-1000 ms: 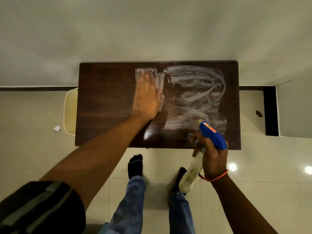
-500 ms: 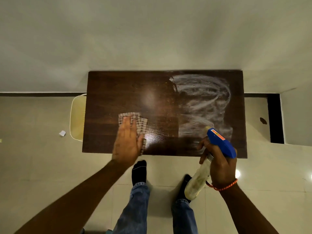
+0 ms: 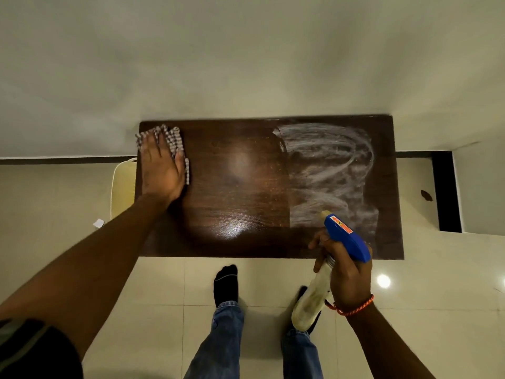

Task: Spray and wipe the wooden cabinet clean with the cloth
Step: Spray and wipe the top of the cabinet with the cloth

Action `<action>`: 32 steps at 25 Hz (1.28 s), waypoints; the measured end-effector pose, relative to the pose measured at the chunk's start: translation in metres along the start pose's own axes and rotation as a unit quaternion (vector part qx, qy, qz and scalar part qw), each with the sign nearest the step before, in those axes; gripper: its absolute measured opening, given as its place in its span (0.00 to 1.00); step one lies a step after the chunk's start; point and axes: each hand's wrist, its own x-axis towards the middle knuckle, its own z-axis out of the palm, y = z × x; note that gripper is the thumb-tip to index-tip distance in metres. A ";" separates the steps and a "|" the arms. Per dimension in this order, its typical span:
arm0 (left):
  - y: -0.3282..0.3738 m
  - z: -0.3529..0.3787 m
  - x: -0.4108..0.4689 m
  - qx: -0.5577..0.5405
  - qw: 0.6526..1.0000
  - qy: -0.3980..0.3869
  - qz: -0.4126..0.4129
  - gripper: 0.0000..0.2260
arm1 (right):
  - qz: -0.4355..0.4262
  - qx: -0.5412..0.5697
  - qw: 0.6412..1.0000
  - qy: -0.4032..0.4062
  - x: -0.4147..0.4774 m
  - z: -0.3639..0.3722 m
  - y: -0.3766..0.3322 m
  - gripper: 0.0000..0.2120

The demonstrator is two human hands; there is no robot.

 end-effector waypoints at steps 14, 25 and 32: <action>0.148 0.024 0.002 -0.025 0.999 -0.006 0.038 0.30 | -0.004 0.007 0.999 0.034 -0.002 -0.032 -0.004 0.16; 0.213 0.033 -0.059 -0.026 0.990 -0.048 0.133 0.31 | -0.002 0.001 0.999 0.054 -0.001 -0.045 -0.011 0.13; 0.173 0.055 -0.208 0.045 0.960 -0.185 0.206 0.68 | 0.008 -0.008 0.998 0.057 -0.005 -0.050 -0.011 0.14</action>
